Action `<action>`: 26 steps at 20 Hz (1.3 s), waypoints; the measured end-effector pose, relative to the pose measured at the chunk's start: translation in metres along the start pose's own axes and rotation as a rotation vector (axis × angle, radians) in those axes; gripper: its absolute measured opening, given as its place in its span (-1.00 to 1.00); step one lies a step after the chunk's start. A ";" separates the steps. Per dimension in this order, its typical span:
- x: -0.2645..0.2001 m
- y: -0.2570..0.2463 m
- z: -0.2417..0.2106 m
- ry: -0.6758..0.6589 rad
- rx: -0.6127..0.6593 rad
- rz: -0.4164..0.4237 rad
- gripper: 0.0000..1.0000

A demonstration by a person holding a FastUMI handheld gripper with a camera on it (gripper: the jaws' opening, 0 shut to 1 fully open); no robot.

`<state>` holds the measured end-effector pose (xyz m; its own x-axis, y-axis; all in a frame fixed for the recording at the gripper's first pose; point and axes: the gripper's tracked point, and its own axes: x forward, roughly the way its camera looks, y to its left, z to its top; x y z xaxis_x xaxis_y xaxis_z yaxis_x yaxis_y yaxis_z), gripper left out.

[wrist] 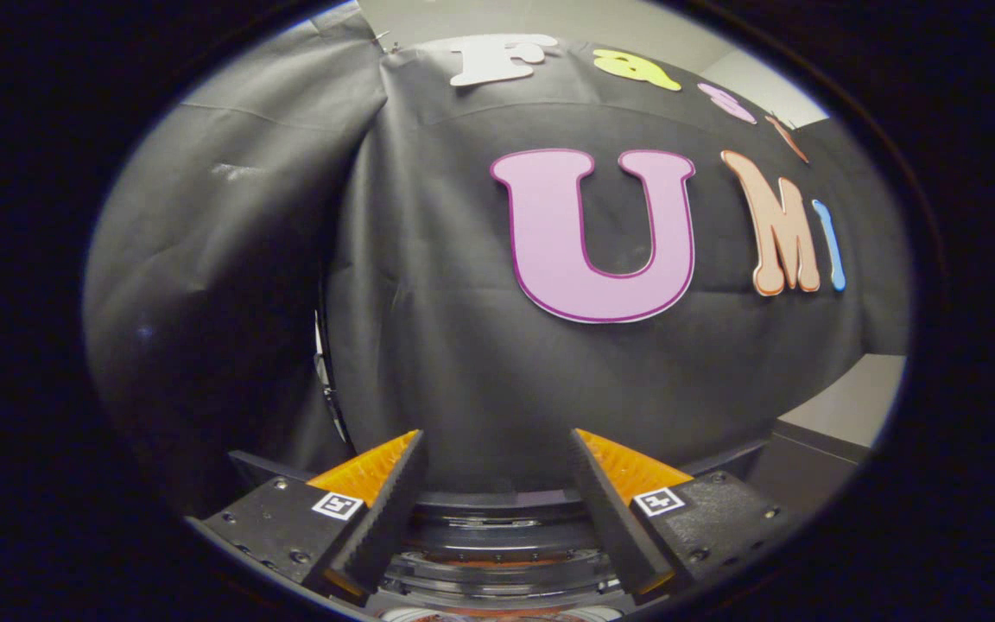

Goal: Put the clothes into the washing machine and then close the washing machine lid.

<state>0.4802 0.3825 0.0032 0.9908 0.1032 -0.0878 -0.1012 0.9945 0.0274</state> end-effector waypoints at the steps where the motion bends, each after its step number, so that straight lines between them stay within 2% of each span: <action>1: -0.001 -0.001 0.001 -0.009 0.002 0.002 0.96; 7: -0.013 -0.002 -0.001 -0.014 0.002 0.017 0.96; 17: -0.026 -0.001 -0.005 0.101 -0.005 0.020 0.97; 26: -0.053 -0.002 -0.006 0.103 -0.006 0.026 0.96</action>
<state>0.4275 0.3757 0.0019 0.9733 0.1299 -0.1891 -0.1276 0.9915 0.0246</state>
